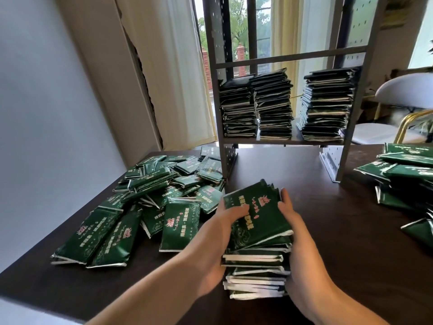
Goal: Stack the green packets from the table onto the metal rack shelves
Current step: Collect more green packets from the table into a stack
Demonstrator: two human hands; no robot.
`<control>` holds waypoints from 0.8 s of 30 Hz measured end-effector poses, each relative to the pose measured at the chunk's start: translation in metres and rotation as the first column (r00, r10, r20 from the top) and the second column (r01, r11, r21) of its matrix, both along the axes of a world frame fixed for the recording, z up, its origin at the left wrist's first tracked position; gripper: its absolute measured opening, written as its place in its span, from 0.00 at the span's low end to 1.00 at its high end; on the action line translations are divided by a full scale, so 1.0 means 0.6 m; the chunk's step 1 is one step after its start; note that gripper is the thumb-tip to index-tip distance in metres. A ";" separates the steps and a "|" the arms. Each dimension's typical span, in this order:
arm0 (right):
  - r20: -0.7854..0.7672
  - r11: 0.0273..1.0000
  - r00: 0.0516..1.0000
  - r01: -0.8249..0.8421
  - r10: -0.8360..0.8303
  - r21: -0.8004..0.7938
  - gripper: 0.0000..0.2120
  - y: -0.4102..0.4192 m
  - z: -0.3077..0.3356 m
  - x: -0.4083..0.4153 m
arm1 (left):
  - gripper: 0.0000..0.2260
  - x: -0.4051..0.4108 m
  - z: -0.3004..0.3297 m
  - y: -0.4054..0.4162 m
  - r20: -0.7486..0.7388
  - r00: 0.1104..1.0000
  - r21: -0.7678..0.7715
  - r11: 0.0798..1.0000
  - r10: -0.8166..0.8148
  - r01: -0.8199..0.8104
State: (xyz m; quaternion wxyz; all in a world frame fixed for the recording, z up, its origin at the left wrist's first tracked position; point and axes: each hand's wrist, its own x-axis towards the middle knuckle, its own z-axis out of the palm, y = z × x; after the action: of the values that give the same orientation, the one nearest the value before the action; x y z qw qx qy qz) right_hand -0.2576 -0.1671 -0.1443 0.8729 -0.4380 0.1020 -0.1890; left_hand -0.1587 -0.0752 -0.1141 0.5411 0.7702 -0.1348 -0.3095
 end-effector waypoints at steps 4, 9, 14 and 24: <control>-0.003 0.997 1.000 -0.029 0.028 -0.070 0.35 0.007 0.005 -0.017 | 0.28 0.007 -0.005 -0.008 0.057 0.998 -0.043 0.998 0.041 -0.039; -0.001 0.975 1.000 -0.001 0.001 -0.223 0.31 0.010 -0.003 -0.019 | 0.21 0.009 0.001 0.002 0.044 0.999 -0.128 0.991 -0.021 0.026; -0.023 0.956 1.000 0.012 -0.019 -0.294 0.19 0.009 -0.006 -0.020 | 0.15 -0.002 0.004 0.043 -0.209 0.977 -0.209 0.978 -0.044 -0.001; -0.037 0.953 0.999 0.006 -0.018 -0.302 0.17 0.008 -0.005 -0.020 | 0.25 0.076 -0.007 0.189 0.530 0.821 0.680 0.685 -0.213 -0.261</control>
State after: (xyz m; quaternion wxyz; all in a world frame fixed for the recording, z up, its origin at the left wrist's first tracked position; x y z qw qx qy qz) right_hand -0.2699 -0.1622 -0.1475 0.7924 -0.5693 0.0919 -0.1989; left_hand -0.1134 0.0384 -0.1180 0.1285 0.9774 -0.1452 -0.0844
